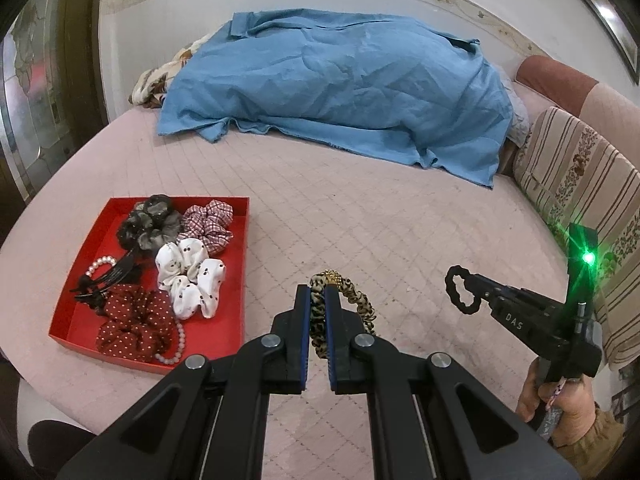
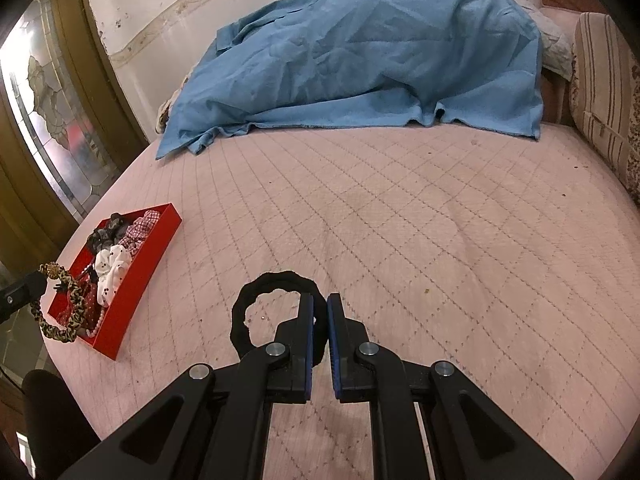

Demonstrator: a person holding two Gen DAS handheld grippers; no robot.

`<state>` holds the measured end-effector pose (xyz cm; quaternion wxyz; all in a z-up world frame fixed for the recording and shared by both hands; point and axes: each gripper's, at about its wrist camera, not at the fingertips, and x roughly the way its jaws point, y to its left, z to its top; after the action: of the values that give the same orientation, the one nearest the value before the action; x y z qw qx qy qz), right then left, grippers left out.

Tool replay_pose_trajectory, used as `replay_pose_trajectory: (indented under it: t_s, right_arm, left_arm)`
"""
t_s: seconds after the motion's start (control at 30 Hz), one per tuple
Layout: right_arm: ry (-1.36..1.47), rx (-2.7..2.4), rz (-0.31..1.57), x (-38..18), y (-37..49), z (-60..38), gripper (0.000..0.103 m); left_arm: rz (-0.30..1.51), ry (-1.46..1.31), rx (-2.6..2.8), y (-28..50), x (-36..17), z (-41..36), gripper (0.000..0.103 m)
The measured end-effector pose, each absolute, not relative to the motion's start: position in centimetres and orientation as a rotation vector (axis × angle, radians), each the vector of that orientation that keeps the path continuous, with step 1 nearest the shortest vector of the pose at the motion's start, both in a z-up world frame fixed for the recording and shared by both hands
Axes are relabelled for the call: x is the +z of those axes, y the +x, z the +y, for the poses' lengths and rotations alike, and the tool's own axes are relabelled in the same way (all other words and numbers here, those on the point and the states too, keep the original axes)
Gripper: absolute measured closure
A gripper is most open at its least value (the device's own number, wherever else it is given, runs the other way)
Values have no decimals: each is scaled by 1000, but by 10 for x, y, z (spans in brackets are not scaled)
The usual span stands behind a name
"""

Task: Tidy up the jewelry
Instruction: 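Lift the gold bracelet and black hair tie off the bed with both tools, then carry the gold bracelet and black hair tie with both tools over the red tray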

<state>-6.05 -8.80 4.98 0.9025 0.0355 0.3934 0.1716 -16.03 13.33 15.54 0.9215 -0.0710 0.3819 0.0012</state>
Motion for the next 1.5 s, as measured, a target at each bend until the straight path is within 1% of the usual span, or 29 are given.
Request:
replay_pose_trajectory:
  t_s: [0.43,0.8,1.27,1.5]
  right_arm:
    - [82,374,807,51,-79,-83,95]
    - [60,391,806,49,-93,-69,95]
    - [31,417,807,43,-114,-50,95]
    - [45,411,815,39,-122,-48,95]
  left_arm:
    - [782,-103,-10,-163,151,127,96]
    - [808,-128,-10,-162,143,137,96]
    - [789,31,59,-169,134,128,96]
    - [795,68,66,-173,131,127,96]
